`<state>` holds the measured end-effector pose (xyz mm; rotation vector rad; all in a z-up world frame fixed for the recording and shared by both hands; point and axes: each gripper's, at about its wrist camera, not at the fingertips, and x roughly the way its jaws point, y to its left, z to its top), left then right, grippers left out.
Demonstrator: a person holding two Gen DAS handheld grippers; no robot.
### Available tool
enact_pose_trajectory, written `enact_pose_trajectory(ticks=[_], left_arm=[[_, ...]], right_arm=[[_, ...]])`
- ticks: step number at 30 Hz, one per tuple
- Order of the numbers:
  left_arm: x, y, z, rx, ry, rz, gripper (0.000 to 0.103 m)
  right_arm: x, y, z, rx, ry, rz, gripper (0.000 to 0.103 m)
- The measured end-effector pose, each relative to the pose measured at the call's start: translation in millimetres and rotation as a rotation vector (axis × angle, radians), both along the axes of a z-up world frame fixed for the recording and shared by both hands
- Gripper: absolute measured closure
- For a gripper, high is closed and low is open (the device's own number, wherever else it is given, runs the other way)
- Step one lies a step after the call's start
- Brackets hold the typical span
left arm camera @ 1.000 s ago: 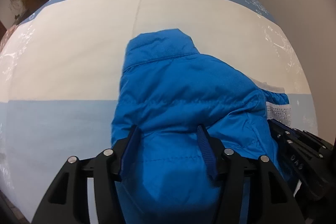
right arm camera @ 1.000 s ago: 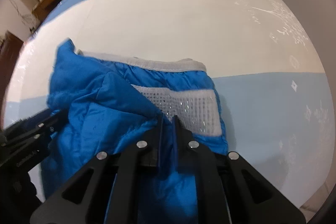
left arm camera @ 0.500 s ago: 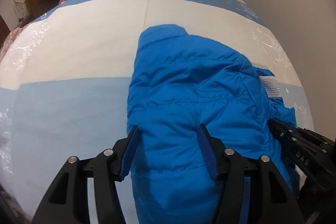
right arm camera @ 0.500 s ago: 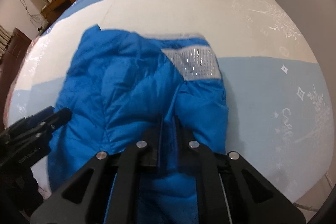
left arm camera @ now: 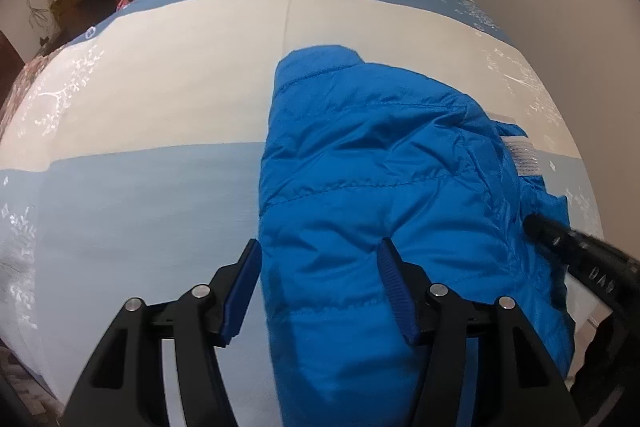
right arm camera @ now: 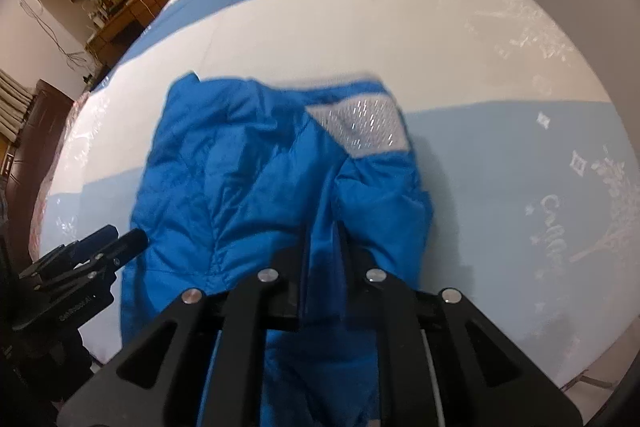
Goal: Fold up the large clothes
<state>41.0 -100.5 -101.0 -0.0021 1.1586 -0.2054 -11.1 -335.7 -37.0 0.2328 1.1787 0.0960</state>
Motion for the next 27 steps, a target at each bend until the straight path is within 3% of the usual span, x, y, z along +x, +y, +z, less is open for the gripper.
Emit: enact_pose_trajectory(ticks=[2, 4, 8, 16, 27], left_arm=[[-1, 5, 9, 0.000, -0.009, -0.010, 0.044], [-3, 10, 16, 0.012, -0.026, -0.026, 0.042], [-4, 28, 30, -0.002, -0.057, -0.039, 0.036], [-4, 45, 44, -0.018, -0.071, -0.044, 0.036], [12, 42, 31, -0.042, -0.021, -0.065, 0.035]], right_arm=[[-3, -5, 9, 0.000, -0.023, 0.000, 0.060], [-5, -10, 19, -0.006, -0.050, 0.002, 0.044], [-7, -22, 27, -0.024, -0.074, -0.008, 0.025], [-6, -44, 11, 0.135, 0.005, 0.001, 0.020], [-2, -43, -19, 0.178, 0.092, 0.060, 0.016]])
